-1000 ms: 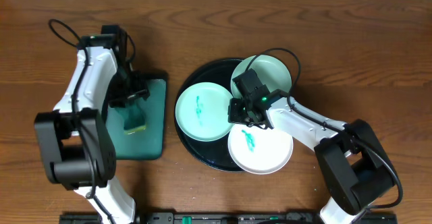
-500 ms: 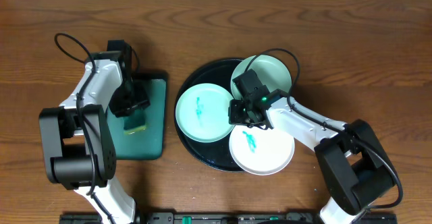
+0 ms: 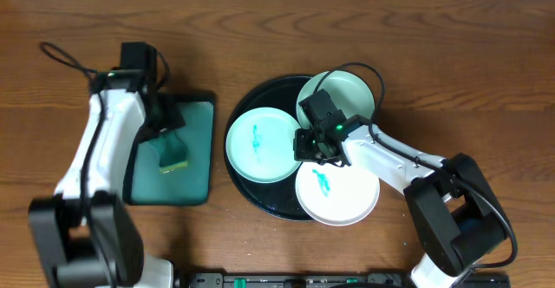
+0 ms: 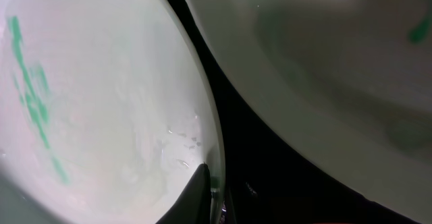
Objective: Clean dirty plates on tray and stack at the side
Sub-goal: 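Lower left gripper into the basin and grasp the green sponge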
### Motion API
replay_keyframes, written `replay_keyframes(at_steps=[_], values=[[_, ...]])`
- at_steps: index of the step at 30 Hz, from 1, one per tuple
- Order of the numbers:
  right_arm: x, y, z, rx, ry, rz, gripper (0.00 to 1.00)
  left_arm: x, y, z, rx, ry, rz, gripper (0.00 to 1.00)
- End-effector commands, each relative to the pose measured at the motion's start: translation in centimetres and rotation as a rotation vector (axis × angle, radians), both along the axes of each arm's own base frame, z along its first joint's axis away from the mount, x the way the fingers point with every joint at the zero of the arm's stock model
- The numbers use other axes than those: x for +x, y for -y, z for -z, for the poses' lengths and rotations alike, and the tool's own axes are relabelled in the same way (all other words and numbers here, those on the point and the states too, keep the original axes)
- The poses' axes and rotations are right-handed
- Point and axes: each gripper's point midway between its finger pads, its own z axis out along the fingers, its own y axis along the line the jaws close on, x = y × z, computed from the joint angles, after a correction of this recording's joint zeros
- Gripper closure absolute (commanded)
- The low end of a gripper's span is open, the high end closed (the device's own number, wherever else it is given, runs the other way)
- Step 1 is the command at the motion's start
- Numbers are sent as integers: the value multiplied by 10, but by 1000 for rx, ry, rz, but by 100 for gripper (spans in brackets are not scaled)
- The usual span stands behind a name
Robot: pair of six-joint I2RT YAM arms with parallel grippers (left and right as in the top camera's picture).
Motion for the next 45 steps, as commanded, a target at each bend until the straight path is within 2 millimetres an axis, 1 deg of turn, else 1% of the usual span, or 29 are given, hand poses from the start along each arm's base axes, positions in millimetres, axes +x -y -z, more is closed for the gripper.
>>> replay_keyframes(at_steps=[1,2,3,5,7,9,12,13,15,17,18,20,21,24,27,29,33,34,36,37,39,41,43,45], values=[[-7,0,3,-12,-11,-23,93,-10,-19,-6,64,-7,-22,18],[-7,0,3,-12,-11,-23,93,-13,-21,-1,55,-20,-33,12],[-7,0,3,-11,-11,-23,93,-16,-23,3,43,-32,-44,11],[-7,-1,3,-10,-9,-23,93,-21,-24,11,2,-47,-62,11],[-7,-1,3,-10,-9,-23,93,-24,-18,18,-65,-51,-34,11],[-7,-1,3,-10,-9,-22,93,-25,-12,21,-111,-47,3,26],[-7,-1,3,-10,-9,-22,94,-26,-11,26,-116,-48,8,38],[-7,-1,3,-10,-9,-22,94,-26,-10,28,-117,-46,10,40],[-7,-1,3,-10,-9,-22,94,-24,-3,31,-150,-31,45,47],[-7,-1,3,-10,-9,-22,94,-21,7,33,-193,-10,84,49],[-7,-1,3,-10,-9,-22,94,-20,9,34,-197,-6,90,49],[-7,-1,3,-10,-10,-22,94,-20,9,35,-196,-5,92,49],[-7,-1,3,-7,-11,-23,94,-20,9,36,-196,-8,92,52],[-7,-1,3,-7,-11,-23,94,-22,8,44,-195,-35,83,57],[-7,-1,3,-7,-11,-23,94,-25,3,58,-176,-84,54,59],[-7,-1,3,-7,-11,-23,94,-26,3,69,-178,-113,52,59],[-8,-1,3,-9,-14,-23,94,-26,3,87,-185,-148,48,63],[-8,-1,3,-9,-14,-23,94,-25,2,89,-185,-148,48,65],[-8,-1,3,-8,-14,-23,94,-22,2,90,-183,-138,49,74],[-8,-1,3,-9,-14,-24,94,-20,2,89,-182,-131,50,77],[-8,-1,3,-9,-14,-24,94,-18,1,88,-180,-120,51,76],[-8,-1,3,-10,-16,-24,93,-16,1,86,-179,-111,48,71],[-8,0,3,-11,-17,-24,94,-15,1,81,-176,-97,49,69],[-8,0,3,-11,-17,-24,93,-12,0,74,-169,-72,51,65]])
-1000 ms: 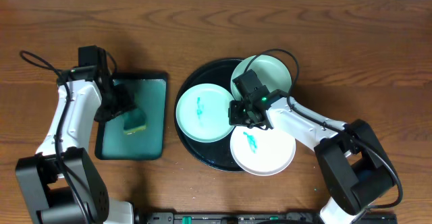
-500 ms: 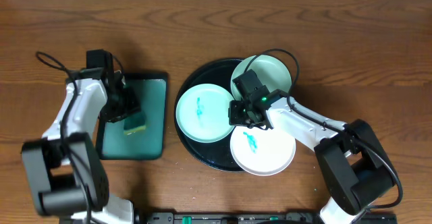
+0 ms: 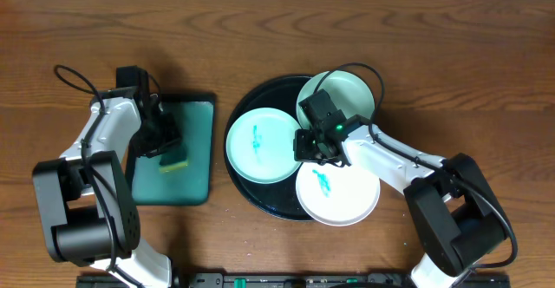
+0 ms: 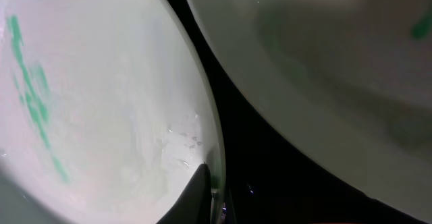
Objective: Clean dirty plates on tray and stack at the side
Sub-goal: 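Lower left gripper into the basin and grasp the green sponge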
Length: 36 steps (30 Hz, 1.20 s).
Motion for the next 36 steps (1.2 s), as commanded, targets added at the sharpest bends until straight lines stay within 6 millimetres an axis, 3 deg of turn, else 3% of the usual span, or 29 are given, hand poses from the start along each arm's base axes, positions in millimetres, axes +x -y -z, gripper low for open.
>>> replay_keyframes(at_steps=[1,8,20,25,27,28,36], values=[[-7,0,3,-10,-13,-22,93,4,-3,-8,18,36,-4,64],[-7,-1,3,-10,-12,-22,93,4,-19,-27,113,70,-73,64],[-7,-1,3,-9,-10,-22,93,0,-14,-9,82,17,-67,63],[-8,0,3,-12,-16,-22,93,-1,-11,8,59,-20,-60,64],[-9,1,4,-15,-20,-22,94,1,-11,13,59,-25,-60,76],[-10,1,4,-17,-23,-22,94,2,-11,15,58,-24,-61,92],[-11,3,5,-22,-31,-21,96,7,-5,15,25,-2,-40,92]])
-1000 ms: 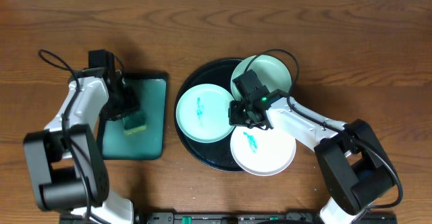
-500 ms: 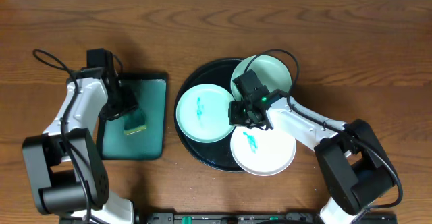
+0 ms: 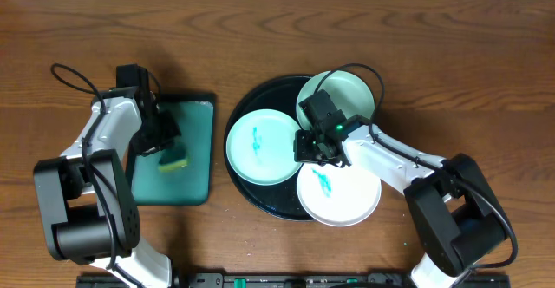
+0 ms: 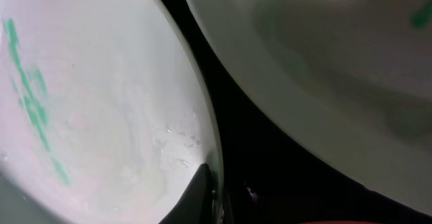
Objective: Clean dirty plates on tray and stack at the side
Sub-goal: 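Lower left gripper into the basin and grasp the green sponge, then lift the sponge out of the water with the left gripper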
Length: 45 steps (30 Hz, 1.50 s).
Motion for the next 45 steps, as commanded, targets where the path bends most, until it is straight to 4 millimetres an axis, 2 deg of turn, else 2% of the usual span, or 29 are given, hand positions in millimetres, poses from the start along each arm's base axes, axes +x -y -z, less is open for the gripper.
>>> replay_keyframes(at_steps=[1,2,4,8,11,14,20,25,29,34,37,45], values=[[-8,1,4,-17,-17,-21,96,-1,5,12,-29,-20,32,84],[-8,1,4,-18,-18,-21,97,-1,7,12,-41,-16,49,70],[-8,1,4,-18,-18,-21,98,-1,8,12,-46,-16,56,93],[-9,1,4,-17,-18,-22,99,-2,13,9,-73,-13,57,93],[-9,1,4,-18,-19,-22,99,3,14,-9,-67,34,61,93],[-9,1,4,-18,-19,-21,99,10,13,-39,-52,119,64,93],[-9,1,4,-18,-18,-21,99,15,13,-122,47,372,141,93],[-8,1,4,-18,-17,-21,99,12,17,-175,176,534,218,93],[-8,1,4,-18,-17,-21,99,13,30,-217,264,683,303,93],[-9,1,4,-18,-18,-22,99,9,38,-258,354,825,309,93],[-9,1,4,-18,-17,-22,99,6,40,-272,397,868,320,93],[-9,1,4,-18,-17,-22,99,8,39,-279,423,891,332,93]])
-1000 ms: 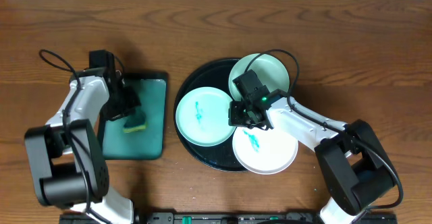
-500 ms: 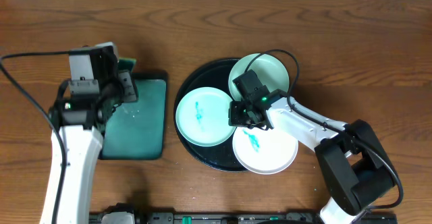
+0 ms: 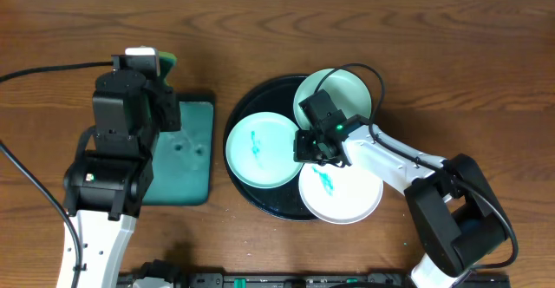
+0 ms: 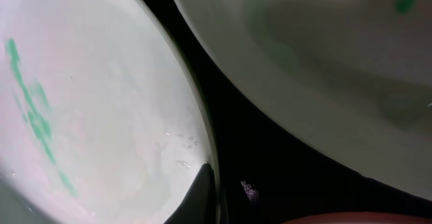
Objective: Clean dirty plates on tray and stack at the side
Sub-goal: 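Lift the sponge out of the water with the left gripper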
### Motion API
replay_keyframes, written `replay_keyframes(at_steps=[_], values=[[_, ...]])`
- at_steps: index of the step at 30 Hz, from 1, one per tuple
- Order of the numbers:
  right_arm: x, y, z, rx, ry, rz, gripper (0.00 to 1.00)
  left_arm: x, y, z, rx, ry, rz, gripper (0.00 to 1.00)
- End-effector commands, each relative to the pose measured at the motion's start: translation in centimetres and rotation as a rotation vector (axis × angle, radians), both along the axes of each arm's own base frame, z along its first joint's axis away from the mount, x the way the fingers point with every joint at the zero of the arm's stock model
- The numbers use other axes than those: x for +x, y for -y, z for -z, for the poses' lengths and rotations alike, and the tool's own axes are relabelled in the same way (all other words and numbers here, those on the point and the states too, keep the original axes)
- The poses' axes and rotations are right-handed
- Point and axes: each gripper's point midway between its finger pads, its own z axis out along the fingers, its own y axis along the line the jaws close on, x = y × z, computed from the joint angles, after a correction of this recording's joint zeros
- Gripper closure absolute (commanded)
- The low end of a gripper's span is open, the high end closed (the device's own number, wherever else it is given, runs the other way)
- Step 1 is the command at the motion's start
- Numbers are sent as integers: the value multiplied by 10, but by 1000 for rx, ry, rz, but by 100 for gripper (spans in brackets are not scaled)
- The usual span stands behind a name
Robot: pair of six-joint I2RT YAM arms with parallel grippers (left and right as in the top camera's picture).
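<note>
A black round tray (image 3: 276, 208) holds three plates. The pale plate with a green smear (image 3: 260, 145) lies at its left, and my right gripper (image 3: 310, 146) is shut on its right rim. The wrist view shows one dark finger (image 4: 201, 193) lying over that rim (image 4: 88, 102), with a second plate (image 4: 324, 62) just across a dark gap. A mint plate (image 3: 340, 95) sits at the back and a white smeared plate (image 3: 342, 194) at the front. My left gripper (image 3: 159, 64) is raised high near the camera. Only a green sliver of the sponge (image 3: 166, 60) shows at its head, and its fingers are hidden.
A dark green mat (image 3: 186, 153) lies left of the tray with nothing on it, half covered by my raised left arm. Cables run off the left arm across the wooden table (image 3: 451, 54).
My left arm was low on the mat with the sponge under its gripper. Now it is lifted high, and the sponge is gone from the mat. My right gripper still holds the plate's rim, barely shifted.
At first my left gripper was over the sponge on the mat, and my right gripper was shut on the left plate's rim. The left gripper stayed on the sponge through two more moments. Now the sponge is off the mat with the raised arm, and the right grip is unchanged.
</note>
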Motion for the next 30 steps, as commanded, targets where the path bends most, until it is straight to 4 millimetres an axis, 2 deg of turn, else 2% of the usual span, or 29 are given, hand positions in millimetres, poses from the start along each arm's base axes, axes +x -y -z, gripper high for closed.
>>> replay_keyframes(at_steps=[1,10,18,23,30], values=[[-8,1,5,-19,-17,-21,99,2,-6,-14,42,44,-17,93],[-8,2,5,-19,-18,-20,99,2,-7,-13,173,25,63,93],[-9,1,5,-21,-20,-24,99,-4,-7,0,358,-59,193,93],[-7,4,5,-20,-17,-18,99,-8,-24,2,444,-101,138,93],[-7,4,5,-21,-19,-18,99,-10,-25,6,448,-120,136,93]])
